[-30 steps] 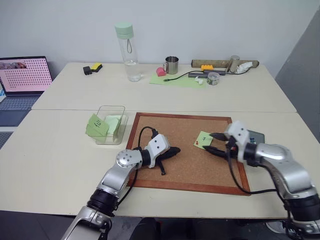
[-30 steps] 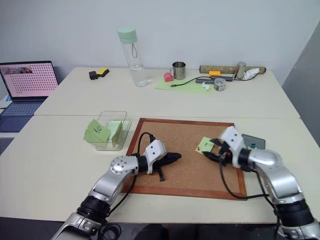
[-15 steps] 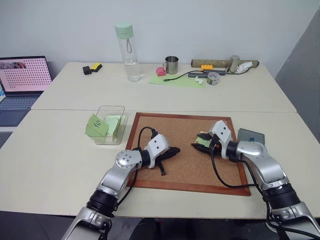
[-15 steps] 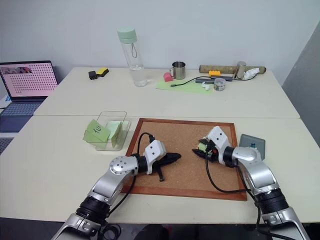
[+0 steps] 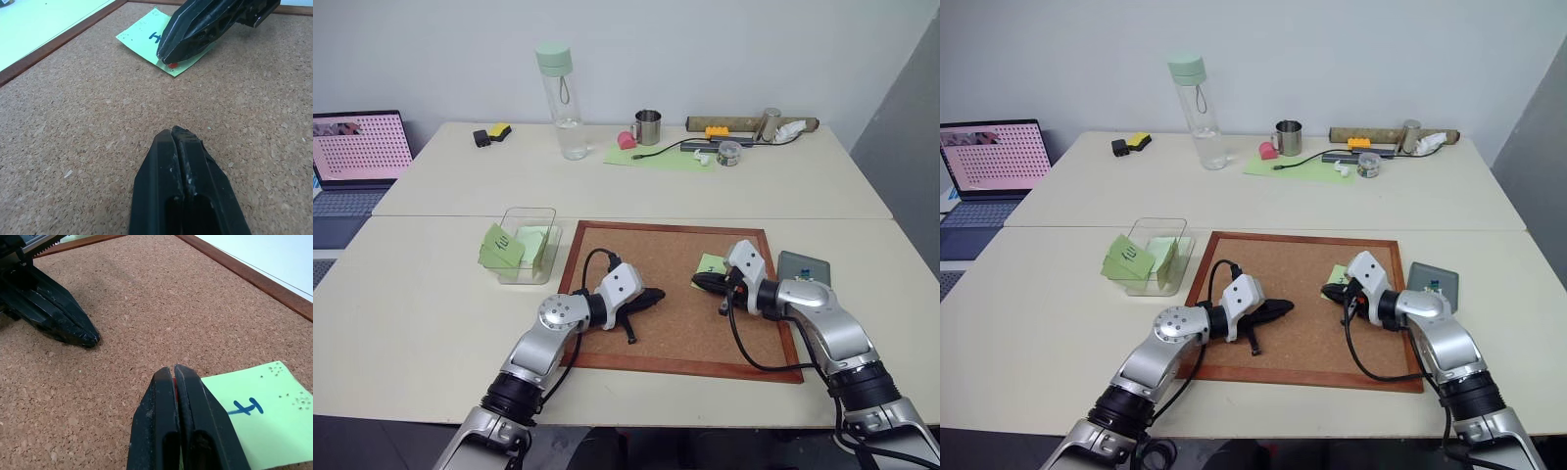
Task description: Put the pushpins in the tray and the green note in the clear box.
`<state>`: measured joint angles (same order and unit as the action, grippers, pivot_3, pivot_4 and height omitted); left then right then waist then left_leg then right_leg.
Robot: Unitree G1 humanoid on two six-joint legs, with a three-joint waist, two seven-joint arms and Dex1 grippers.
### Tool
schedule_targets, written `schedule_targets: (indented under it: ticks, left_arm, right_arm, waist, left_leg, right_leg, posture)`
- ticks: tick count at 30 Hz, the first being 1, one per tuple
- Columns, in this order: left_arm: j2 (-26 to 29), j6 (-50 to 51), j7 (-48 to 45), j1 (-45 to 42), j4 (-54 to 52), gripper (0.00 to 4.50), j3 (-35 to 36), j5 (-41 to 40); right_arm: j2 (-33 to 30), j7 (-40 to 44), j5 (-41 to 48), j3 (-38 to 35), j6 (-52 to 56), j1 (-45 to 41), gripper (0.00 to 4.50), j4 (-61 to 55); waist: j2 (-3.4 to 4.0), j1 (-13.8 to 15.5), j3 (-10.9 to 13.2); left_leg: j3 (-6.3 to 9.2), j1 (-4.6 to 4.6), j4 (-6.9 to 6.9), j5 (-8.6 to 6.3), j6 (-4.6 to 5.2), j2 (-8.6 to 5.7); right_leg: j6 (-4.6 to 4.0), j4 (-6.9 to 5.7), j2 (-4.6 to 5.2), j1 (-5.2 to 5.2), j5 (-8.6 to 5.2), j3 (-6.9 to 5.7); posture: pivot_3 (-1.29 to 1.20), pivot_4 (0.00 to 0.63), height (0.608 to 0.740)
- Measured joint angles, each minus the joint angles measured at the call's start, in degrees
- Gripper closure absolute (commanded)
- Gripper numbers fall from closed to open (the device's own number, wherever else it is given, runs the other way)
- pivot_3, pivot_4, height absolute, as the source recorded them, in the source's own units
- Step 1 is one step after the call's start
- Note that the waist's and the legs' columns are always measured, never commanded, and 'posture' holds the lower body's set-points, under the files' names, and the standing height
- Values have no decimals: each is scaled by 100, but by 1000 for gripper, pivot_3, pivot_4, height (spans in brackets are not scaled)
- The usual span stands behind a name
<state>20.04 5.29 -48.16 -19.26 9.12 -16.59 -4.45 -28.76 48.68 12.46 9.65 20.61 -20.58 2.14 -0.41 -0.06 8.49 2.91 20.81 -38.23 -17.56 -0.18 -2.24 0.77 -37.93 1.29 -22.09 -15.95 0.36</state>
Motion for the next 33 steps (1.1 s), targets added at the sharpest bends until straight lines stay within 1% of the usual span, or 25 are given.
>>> schedule_targets:
  ticks: [5,7,9,12,14,16,17,18,19,20,21,22,24,27,33]
  left_arm:
    - [-7,56,7,11,-20,4500,14,-27]
    - [-53,114,26,15,-20,4500,45,-82]
    - [-121,248,35,22,-21,4123,120,-151]
    - [-241,827,86,31,-187,3622,396,-564]
    - [-330,1369,118,27,-297,3127,688,-1021]
    - [-354,1960,133,4,-414,2758,1040,-1509]
    - [-355,2317,139,-57,-458,2655,1275,-1845]
    - [-365,2659,144,-160,-479,2401,1488,-2158]
    - [-382,2931,151,-263,-529,2246,1676,-2418]
    - [-404,3153,152,-357,-598,1950,1809,-2639]
    - [-440,3363,152,-429,-691,1778,1907,-2860]
    - [-485,3544,153,-490,-747,1511,1957,-3048]
    - [-585,3897,176,-529,-824,1168,2019,-3374]
    - [-706,4364,249,-624,-824,572,2096,-3759]
    - [-810,4835,250,-919,-853,572,2101,-4232]
  right_arm:
    - [-113,147,206,-72,132,25,4491,-558]
    - [-292,261,277,-99,218,24,4491,-916]
    - [-444,327,290,-148,231,18,4500,-1132]
    - [-729,455,249,-166,177,6,4500,-1444]
    - [-875,519,149,-156,5,32,4500,-1538]
    - [-1012,577,-23,-143,-249,93,4500,-1576]
    - [-1101,627,-130,-111,-421,115,4500,-1576]
    - [-1156,658,-238,-65,-601,121,4500,-1579]
    - [-1166,690,-297,-28,-757,124,4500,-1590]
    - [-1170,730,-355,12,-896,123,4500,-1609]
    - [-1174,759,-418,63,-1028,123,4500,-1640]
    - [-1174,775,-465,91,-1143,122,4500,-1666]
    - [-1184,835,-558,121,-1387,74,4500,-1675]
    - [-1292,937,-751,226,-1812,-83,4500,-1675]
    - [-1342,1127,-1040,402,-2557,-222,4500,-1676]
  waist:
    - [0,-1,0]
    - [1,3,1]
    - [0,3,1]
    - [-3,3,4]
    - [-15,-8,19]
    - [-38,-12,44]
    - [-49,-11,60]
    - [-54,-8,67]
    - [-61,-4,71]
    - [-63,-2,73]
    - [-63,-2,73]
    - [-63,0,73]
    - [-64,2,73]
    - [-74,6,82]
    - [-75,3,83]
  left_leg:
    - [0,0,3,0,0,0]
    - [0,1,2,0,0,-1]
    - [0,1,2,0,0,-1]
    - [1,4,2,0,0,0]
    - [0,8,2,0,0,1]
    - [2,12,4,1,-1,3]
    - [2,18,3,2,-5,3]
    - [3,23,2,4,-7,2]
    - [4,25,2,5,-10,2]
    - [4,26,1,7,-14,2]
    - [3,27,1,13,-24,1]
    - [3,28,1,17,-31,0]
    - [2,29,1,18,-34,0]
    - [6,29,2,20,-38,0]
    - [7,28,1,25,-46,-1]
  right_leg:
    - [0,0,0,-2,0,1]
    - [1,2,1,-2,0,1]
    - [1,4,1,-1,0,0]
    - [2,2,1,-4,-1,-2]
    - [2,-1,0,-12,-1,-1]
    - [2,-2,-1,-18,-1,-5]
    - [1,-1,-1,-20,-1,-7]
    - [1,1,-1,-23,-1,-8]
    - [1,4,-1,-22,-1,-9]
    - [1,8,0,-22,-1,-8]
    - [2,15,1,-20,-1,-8]
    - [2,18,1,-20,-1,-7]
    - [2,23,2,-20,-1,-6]
    - [2,21,1,-21,-1,-9]
    - [2,18,1,-20,-1,-9]
  posture:
    - [0,150,740]
    - [0,150,740]
    - [0,150,740]
    - [0,150,740]
    - [0,150,740]
    - [0,150,740]
    - [0,150,740]
    - [0,150,740]
    - [0,150,740]
    - [0,150,740]
    - [0,150,740]
    - [0,150,740]
    - [0,150,740]
    - [0,150,740]
    - [0,150,740]
